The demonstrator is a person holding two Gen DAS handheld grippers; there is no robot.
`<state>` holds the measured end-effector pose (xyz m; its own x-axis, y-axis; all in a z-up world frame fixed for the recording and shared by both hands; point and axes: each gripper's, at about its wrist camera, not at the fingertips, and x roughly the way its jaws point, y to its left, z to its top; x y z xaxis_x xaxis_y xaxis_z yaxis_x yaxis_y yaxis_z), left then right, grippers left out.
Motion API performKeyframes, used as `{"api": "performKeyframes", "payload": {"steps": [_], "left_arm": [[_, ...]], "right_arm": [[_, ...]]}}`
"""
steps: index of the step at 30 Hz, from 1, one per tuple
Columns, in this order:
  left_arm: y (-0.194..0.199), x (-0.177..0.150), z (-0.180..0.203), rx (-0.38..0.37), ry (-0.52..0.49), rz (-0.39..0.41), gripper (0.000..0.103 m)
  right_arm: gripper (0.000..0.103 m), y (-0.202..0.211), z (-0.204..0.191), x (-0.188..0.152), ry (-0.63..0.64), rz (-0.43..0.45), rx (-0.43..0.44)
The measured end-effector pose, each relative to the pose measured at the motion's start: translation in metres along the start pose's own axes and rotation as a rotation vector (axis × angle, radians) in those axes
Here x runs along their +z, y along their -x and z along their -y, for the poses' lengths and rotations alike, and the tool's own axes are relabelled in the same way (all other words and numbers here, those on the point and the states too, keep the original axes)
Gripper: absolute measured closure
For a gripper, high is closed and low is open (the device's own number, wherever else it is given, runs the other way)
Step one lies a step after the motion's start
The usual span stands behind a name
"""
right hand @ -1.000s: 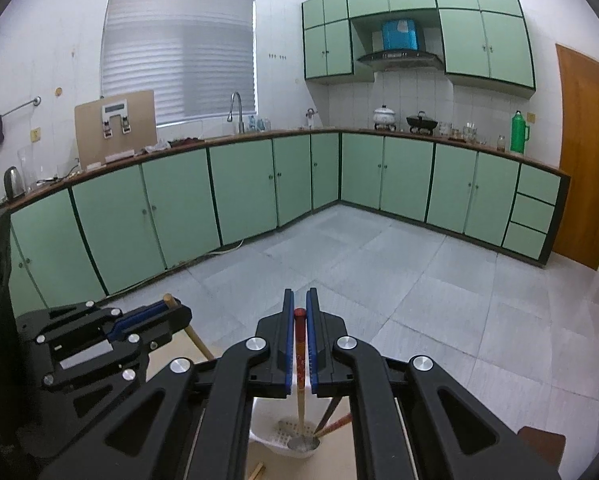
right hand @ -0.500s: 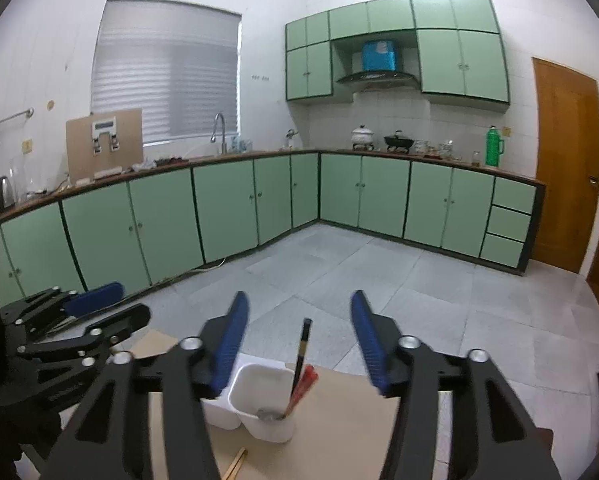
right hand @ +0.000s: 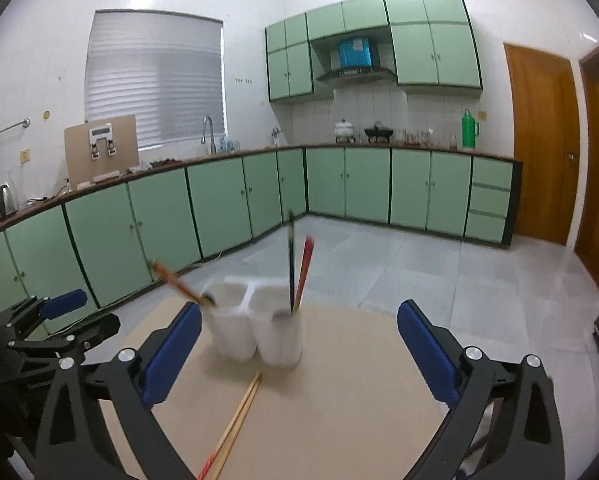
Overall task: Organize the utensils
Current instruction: 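Open both tools to release the chopsticks in the holder, then move both tools back toward the last two chopsticks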
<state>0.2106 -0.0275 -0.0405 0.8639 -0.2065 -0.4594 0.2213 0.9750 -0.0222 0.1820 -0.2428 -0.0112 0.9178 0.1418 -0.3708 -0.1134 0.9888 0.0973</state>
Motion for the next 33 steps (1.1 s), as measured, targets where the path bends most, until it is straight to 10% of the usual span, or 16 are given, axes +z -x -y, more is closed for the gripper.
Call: {"api": "performKeyframes", "payload": {"steps": [24,33], "left_arm": [[0.014,-0.157,-0.021,0.079,-0.002,-0.283,0.024],[0.013,-0.17,-0.031,0.098,0.008,-0.307,0.024]], "right_arm": [[0.007,0.002,-0.044,-0.17,-0.015,-0.304,-0.027],[0.034,-0.018,-0.074,-0.195,0.024,-0.421,0.023]]}}
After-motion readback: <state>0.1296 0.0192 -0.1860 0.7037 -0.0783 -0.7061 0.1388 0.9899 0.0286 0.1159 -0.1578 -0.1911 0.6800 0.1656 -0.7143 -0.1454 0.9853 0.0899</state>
